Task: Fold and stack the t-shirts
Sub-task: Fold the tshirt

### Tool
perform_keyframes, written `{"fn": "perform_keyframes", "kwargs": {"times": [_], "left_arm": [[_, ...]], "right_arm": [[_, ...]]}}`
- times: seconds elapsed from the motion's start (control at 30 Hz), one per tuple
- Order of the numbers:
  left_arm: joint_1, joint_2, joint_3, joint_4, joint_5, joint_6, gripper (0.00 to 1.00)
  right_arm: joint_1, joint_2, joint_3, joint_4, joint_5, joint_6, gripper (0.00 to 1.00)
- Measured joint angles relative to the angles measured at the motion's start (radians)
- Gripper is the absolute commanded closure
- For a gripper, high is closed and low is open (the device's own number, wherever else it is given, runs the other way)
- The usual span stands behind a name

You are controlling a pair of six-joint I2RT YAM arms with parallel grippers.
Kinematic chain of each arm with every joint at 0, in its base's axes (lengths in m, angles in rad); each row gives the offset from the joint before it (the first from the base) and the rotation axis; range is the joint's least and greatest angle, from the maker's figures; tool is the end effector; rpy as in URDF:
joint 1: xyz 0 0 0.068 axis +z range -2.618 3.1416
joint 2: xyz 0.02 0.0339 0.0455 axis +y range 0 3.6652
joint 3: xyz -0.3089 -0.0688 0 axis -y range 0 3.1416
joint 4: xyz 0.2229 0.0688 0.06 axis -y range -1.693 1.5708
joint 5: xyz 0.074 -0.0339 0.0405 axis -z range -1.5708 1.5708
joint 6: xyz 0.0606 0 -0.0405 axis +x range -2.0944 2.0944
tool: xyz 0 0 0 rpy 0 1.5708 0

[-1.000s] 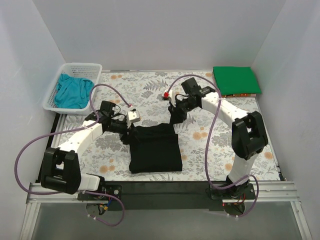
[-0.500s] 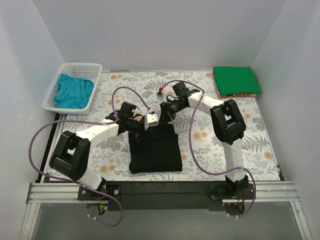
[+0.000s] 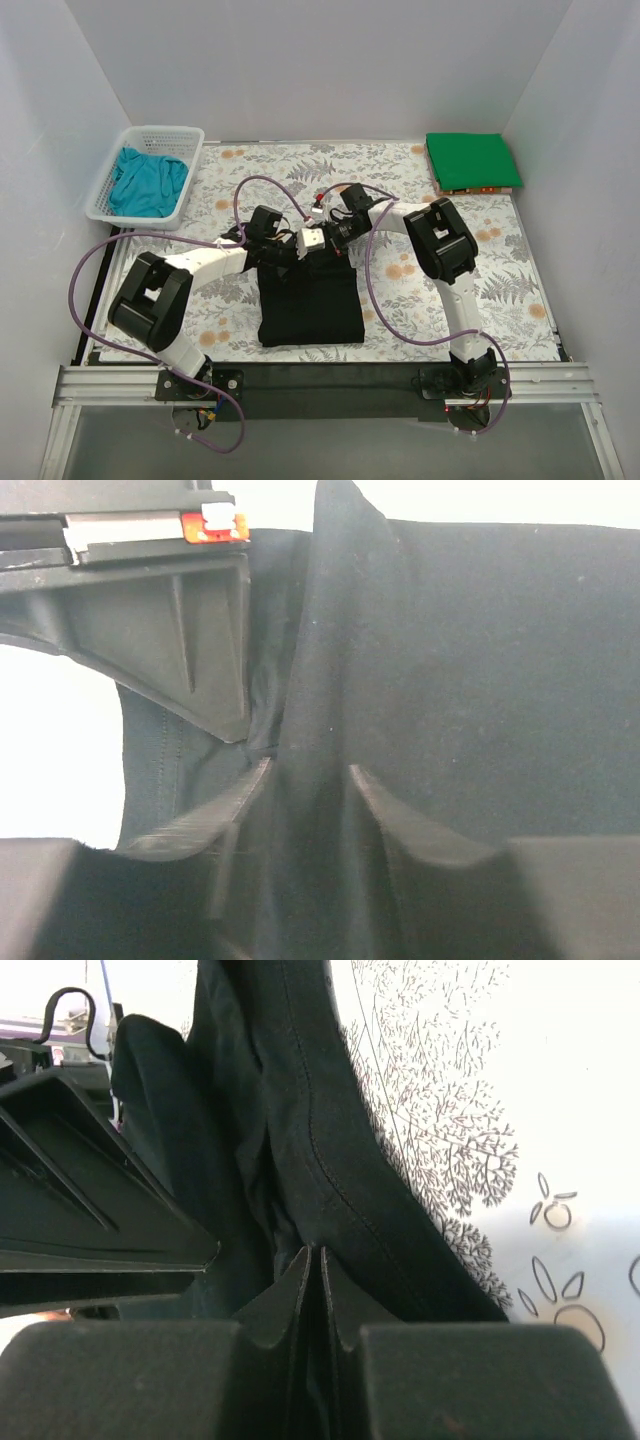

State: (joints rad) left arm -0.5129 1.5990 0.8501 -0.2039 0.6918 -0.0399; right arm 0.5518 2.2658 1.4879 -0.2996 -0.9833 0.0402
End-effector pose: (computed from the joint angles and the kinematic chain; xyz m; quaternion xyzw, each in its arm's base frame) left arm 0.2448 -0.1822 0.2161 0.3102 0.8471 -0.3888 0.1871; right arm 0.3735 0.2892 0.1423 -0.3278 0.7979 0.5007 0.0723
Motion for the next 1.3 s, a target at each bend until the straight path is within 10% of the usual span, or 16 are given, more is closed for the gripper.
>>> {"fn": "perform_keyframes", "kwargs": {"times": [0.27, 1.3], "left_arm": [[-0.013, 0.000, -0.004, -0.006, 0.000, 0.007, 1.00], [0.079, 0.018, 0.081, -0.014, -0.030, 0.117, 1.00]], "right_arm": [[-0.002, 0.000, -0.027, 0.040, -0.026, 0.029, 0.87], [-0.002, -0.001, -0.010, 0.013, -0.021, 0.015, 0.80]]}}
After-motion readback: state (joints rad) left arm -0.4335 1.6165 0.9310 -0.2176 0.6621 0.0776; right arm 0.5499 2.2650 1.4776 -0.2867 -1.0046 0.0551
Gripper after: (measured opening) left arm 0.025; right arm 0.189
